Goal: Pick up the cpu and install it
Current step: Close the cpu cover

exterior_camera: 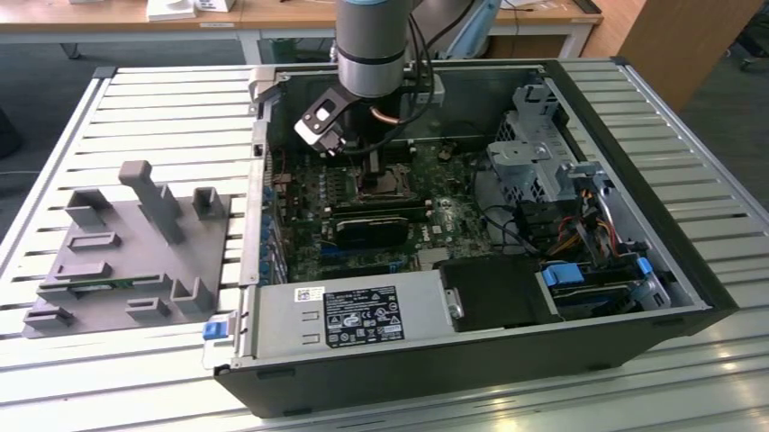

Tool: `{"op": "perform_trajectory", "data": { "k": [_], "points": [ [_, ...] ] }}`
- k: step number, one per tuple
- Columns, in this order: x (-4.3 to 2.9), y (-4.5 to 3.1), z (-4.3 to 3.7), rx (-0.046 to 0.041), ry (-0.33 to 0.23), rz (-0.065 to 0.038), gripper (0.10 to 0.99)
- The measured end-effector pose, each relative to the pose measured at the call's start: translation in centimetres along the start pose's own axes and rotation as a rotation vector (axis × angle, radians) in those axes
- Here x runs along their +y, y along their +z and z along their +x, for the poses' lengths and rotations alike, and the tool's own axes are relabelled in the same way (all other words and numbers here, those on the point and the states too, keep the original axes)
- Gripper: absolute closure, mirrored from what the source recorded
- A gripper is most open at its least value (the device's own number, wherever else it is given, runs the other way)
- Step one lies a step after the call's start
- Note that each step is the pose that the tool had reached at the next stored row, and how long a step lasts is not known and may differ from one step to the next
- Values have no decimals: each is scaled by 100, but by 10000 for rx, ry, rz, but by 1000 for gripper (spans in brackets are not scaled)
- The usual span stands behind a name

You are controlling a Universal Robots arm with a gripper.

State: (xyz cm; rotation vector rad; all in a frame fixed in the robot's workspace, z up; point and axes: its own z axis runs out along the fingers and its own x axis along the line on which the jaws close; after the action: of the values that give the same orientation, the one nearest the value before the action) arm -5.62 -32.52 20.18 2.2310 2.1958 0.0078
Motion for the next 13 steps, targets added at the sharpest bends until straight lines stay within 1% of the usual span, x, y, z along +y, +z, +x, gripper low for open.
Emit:
{"op": "perform_trajectory", "data": {
  "k": [5, 10, 13],
  "points": [
    [2, 26, -1, -9, 1, 6, 980],
    [56, 39, 4, 0, 2, 3, 980],
    [61, 26, 7, 16, 0, -3, 980]
  ]
}}
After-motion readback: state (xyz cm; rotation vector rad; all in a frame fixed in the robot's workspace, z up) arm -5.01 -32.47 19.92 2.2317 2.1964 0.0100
